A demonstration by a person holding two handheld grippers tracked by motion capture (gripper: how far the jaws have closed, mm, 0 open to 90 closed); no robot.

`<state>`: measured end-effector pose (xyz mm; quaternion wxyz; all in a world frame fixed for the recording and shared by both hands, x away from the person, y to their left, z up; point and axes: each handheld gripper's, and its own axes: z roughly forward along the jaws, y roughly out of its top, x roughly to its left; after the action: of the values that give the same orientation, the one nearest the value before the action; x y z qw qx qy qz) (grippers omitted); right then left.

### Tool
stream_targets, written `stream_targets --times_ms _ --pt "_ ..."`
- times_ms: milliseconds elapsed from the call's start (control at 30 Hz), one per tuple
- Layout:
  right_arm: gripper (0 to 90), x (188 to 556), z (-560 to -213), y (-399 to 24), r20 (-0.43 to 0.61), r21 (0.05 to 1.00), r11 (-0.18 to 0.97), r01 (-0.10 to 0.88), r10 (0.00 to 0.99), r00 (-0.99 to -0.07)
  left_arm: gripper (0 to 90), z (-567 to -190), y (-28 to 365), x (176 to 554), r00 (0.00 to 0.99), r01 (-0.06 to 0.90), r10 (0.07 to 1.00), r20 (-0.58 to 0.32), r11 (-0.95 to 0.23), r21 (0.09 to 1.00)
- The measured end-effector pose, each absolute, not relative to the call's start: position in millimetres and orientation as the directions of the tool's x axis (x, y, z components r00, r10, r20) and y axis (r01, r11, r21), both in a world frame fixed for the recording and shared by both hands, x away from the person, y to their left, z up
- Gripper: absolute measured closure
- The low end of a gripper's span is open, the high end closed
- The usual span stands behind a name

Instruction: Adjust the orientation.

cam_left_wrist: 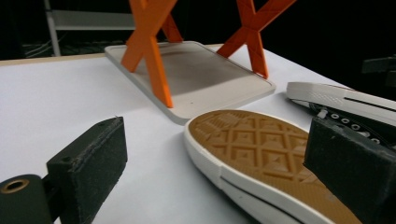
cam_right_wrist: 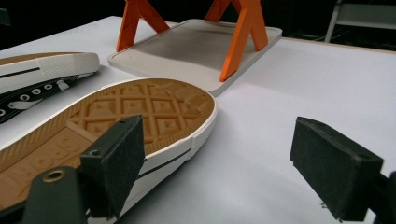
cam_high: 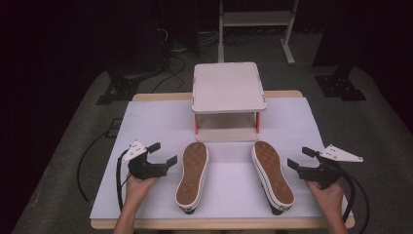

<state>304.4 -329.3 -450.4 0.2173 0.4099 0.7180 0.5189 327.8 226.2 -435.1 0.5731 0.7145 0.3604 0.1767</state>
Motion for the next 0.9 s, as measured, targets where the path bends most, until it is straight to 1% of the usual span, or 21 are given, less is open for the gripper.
stream_targets --times_ms 267,300,400,433,467,500,533,567,600,633,667,700,733,767,800,900 --pt "17.6 305 -450 -330 0.126 0.923 0.117 0.367 0.808 -0.575 6.0 -428 218 323 0.714 0.303 0.68 -0.167 -0.086 0.949" --pt "20.1 303 -450 -329 0.129 0.924 0.115 0.365 0.804 -0.581 9.0 -427 216 323 0.727 0.297 0.667 -0.163 -0.092 0.95" --pt "20.2 301 -449 -327 0.118 0.923 0.128 0.362 0.803 -0.584 10.0 -424 212 322 0.748 0.29 0.647 -0.151 -0.114 0.95" --pt "20.2 301 -449 -327 0.118 0.923 0.128 0.362 0.803 -0.584 13.7 -424 212 322 0.748 0.29 0.647 -0.151 -0.114 0.95" --pt "20.2 300 -449 -326 0.115 0.923 0.13 0.361 0.804 -0.583 13.7 -423 210 321 0.766 0.277 0.627 -0.139 -0.128 0.952" --pt "20.2 299 -448 -325 0.109 0.924 0.134 0.358 0.805 -0.584 21.1 -422 208 320 0.776 0.266 0.618 -0.126 -0.141 0.953" --pt "20.2 298 -448 -325 0.108 0.925 0.133 0.355 0.805 -0.584 24.1 -422 206 319 0.783 0.264 0.61 -0.122 -0.148 0.953" --pt "20.2 298 -448 -325 0.108 0.925 0.133 0.355 0.805 -0.584 24.1 -421 205 318 0.792 0.268 0.598 -0.123 -0.159 0.95" --pt "20.6 297 -447 -324 0.107 0.927 0.13 0.351 0.806 -0.582 35.4 -421 200 318 0.813 0.258 0.573 -0.104 -0.195 0.946" --pt "20.6 297 -447 -324 0.107 0.927 0.13 0.351 0.806 -0.582 41.6 -421 200 318 0.813 0.258 0.573 -0.104 -0.195 0.946" --pt "21.2 296 -447 -323 0.104 0.928 0.133 0.348 0.805 -0.584 45.6 -421 194 317 0.828 0.25 0.555 -0.079 -0.239 0.938" --pt "21.2 296 -447 -323 0.104 0.928 0.133 0.348 0.805 -0.584 51.0 -421 194 317 0.828 0.25 0.555 -0.079 -0.239 0.938" --pt "21.5 297 -447 -322 0.101 0.928 0.137 0.347 0.803 -0.587 51.0 -421 191 317 0.836 0.245 0.544 -0.07 -0.256 0.935" --pt "21.6 297 -447 -322 0.095 0.928 0.143 0.345 0.803 -0.588 55.6 -421 188 318 0.841 0.24 0.537 -0.063 -0.267 0.933" --pt "21.9 297 -447 -321 0.09 0.926 0.149 0.347 0.805 -0.587 62.4 -421 183 319 0.849 0.237 0.526 -0.051 -0.291 0.927" --pt "21.8 297 -447 -321 0.092 0.926 0.147 0.347 0.805 -0.586 70.9 -423 179 322 0.856 0.254 0.513 -0.063 -0.311 0.916"
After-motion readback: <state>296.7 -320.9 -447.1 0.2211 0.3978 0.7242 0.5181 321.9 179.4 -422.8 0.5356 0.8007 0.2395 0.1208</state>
